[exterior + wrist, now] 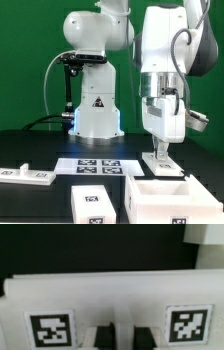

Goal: Assemble cabinet

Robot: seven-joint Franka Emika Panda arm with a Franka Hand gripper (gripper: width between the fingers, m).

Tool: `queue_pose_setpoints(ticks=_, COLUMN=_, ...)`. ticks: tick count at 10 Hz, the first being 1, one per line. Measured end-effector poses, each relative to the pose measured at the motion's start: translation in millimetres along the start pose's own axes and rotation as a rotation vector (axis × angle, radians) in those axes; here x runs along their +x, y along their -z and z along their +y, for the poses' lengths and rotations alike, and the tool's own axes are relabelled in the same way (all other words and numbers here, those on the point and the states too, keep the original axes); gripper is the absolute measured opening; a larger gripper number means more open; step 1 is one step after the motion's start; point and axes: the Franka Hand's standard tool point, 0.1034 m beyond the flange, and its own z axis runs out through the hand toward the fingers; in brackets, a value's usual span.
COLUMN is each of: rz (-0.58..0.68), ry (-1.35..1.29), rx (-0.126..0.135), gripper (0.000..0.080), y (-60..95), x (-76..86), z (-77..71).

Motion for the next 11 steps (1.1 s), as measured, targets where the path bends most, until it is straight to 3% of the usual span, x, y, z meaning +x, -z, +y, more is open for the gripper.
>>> queue_pose_setpoints(ticks=3, rz=-0.017, ry=0.004, rx=0.007, gripper=0.0064, y=1.0, x=9.1, z=-6.4)
queue_pose_setpoints(ticks=11, rz=-0.015, ry=0.032, rx=0.008, gripper=0.0064, y=-3.0, x=-2.6, z=-11.1)
